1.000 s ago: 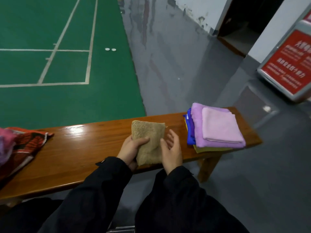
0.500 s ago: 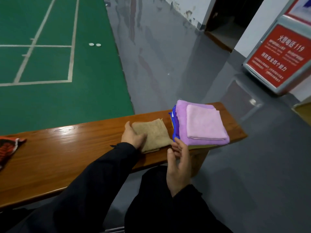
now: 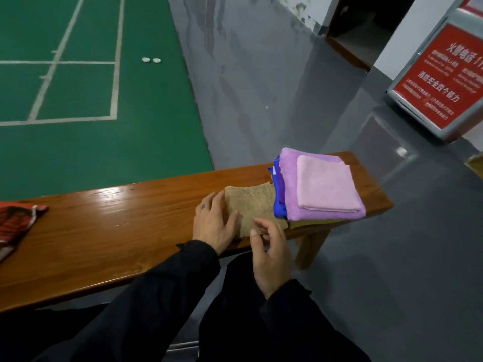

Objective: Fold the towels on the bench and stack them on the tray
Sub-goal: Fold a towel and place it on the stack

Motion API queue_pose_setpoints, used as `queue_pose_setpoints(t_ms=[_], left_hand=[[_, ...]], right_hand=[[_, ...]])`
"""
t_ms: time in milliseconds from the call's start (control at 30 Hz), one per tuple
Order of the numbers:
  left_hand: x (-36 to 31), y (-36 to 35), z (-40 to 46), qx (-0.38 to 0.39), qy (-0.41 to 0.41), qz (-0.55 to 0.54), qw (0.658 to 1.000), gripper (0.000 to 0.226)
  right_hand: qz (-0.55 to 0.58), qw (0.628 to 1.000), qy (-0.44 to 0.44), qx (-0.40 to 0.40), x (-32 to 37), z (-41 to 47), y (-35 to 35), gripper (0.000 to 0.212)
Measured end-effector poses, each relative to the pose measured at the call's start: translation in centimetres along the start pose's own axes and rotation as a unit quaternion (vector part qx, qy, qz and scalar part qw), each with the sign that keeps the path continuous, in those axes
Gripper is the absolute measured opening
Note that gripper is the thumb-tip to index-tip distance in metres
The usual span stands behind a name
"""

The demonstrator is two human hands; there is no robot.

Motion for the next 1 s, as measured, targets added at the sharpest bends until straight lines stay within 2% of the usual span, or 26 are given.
queue_pose_setpoints(t_ms=[100,233,433,500,567,633,700,767,833,933,1000], left_hand=[[3.1,3.0,-2.6,-0.006,0.014,-0.093,0.996,0.049],[6.5,8.4,-4.9,-0.024,0.047,-0.142,0.989,0.025],[12.3,17.9,-7.1,-0.104,0.099,-0.143,0.979,0.019],[14.0,20.9,-7.8,-0.121,0.107,-0.114,0.98,0.022],[16.0,25.1,-8.4,-0.188,0.106,-0.068,0.974,0.023],[18.2,30.8,-9.3,-0.319,0.118,0.037,0.94,0.021],[20.5,36.1,-10.5,-0.416,0.151,0.169,0.881,0.025],[22.9,39.7,-11.1,-0.429,0.211,0.285,0.831,0.038],[24.9,41.6,-10.8,-0.383,0.259,0.367,0.807,0.044],[26.3,42.8,-10.4,-0.37,0.261,0.369,0.812,0.041],[26.4,44.1,-10.8,-0.422,0.235,0.278,0.831,0.044]], right_hand=[[-0.017,0.998,0.012,0.058,0.8,1.0,-2.9,0.02],[-0.035,0.977,0.053,0.202,4.5,2.2,-9.3,0.018],[0.009,0.938,0.117,0.325,12.4,0.3,-20.1,0.013],[0.019,0.928,0.133,0.349,14.2,-0.7,-22.1,0.013],[0.031,0.92,0.142,0.364,15.7,-1.4,-23.1,0.013],[0.042,0.914,0.147,0.375,16.4,-2.2,-23.4,0.013],[0.052,0.911,0.141,0.384,16.6,-2.9,-23.4,0.013],[0.052,0.909,0.13,0.392,16.4,-3.4,-23.3,0.013],[0.041,0.906,0.127,0.401,16.2,-3.6,-23.1,0.013],[0.035,0.903,0.135,0.407,16.0,-3.6,-22.6,0.012],[0.036,0.903,0.135,0.406,15.9,-3.5,-22.2,0.012]])
Point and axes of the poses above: each hand's wrist, its own z-axis towards the middle knuckle, its own y-axis out of the back of the hand, x = y × z, the point moved 5 cm from there along z, towards the middle knuckle, and after that the axes turned 13 degrees about y, right-handed, at the moved point
